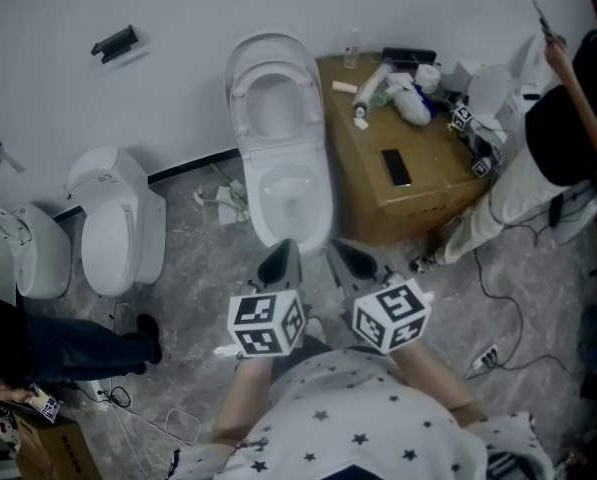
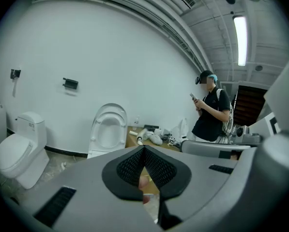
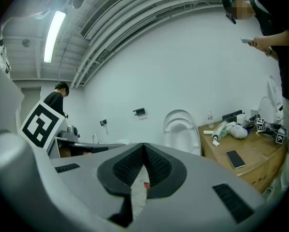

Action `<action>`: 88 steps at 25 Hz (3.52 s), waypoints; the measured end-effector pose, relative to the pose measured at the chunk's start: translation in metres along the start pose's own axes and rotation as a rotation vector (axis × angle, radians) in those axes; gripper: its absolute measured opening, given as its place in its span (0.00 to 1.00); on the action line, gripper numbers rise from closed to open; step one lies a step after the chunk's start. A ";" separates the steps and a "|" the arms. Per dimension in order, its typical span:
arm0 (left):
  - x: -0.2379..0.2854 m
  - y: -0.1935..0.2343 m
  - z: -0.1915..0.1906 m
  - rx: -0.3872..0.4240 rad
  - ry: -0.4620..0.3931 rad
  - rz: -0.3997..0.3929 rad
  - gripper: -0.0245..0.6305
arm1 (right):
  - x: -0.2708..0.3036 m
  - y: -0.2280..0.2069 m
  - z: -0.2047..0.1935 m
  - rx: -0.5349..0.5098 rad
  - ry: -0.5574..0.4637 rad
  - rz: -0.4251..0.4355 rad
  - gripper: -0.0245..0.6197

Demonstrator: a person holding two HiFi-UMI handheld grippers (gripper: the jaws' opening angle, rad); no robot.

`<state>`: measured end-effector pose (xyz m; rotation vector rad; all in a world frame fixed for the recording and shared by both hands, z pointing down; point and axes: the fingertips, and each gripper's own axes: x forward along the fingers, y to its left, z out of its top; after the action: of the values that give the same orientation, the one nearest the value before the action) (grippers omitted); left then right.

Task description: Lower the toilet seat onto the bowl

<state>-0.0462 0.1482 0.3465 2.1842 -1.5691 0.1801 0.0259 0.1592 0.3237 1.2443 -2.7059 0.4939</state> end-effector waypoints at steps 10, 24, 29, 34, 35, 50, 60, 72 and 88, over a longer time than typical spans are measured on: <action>0.037 0.035 0.022 0.022 0.009 -0.016 0.03 | 0.053 -0.013 0.010 0.006 -0.007 -0.015 0.05; 0.067 0.062 0.034 0.022 0.019 -0.025 0.03 | 0.083 -0.028 0.022 0.025 -0.017 -0.051 0.05; 0.079 0.066 0.034 0.023 0.026 -0.024 0.03 | 0.092 -0.037 0.024 0.035 -0.021 -0.049 0.05; 0.097 0.076 0.042 0.019 0.016 -0.010 0.04 | 0.114 -0.051 0.030 0.031 -0.017 -0.030 0.05; 0.102 0.079 0.045 0.019 0.014 -0.006 0.03 | 0.119 -0.054 0.032 0.030 -0.016 -0.027 0.05; 0.176 0.113 0.083 0.014 0.010 0.070 0.03 | 0.196 -0.106 0.063 0.009 0.029 0.039 0.05; 0.232 0.124 0.109 -0.003 0.005 0.128 0.03 | 0.237 -0.149 0.089 -0.010 0.048 0.095 0.05; 0.291 0.142 0.136 -0.046 -0.023 0.197 0.03 | 0.286 -0.197 0.108 -0.030 0.076 0.155 0.05; 0.346 0.190 0.154 -0.046 0.005 0.246 0.04 | 0.347 -0.244 0.118 -0.035 0.102 0.122 0.05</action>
<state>-0.1250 -0.2669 0.3840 1.9499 -1.8180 0.2220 -0.0136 -0.2783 0.3563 1.0211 -2.7025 0.5063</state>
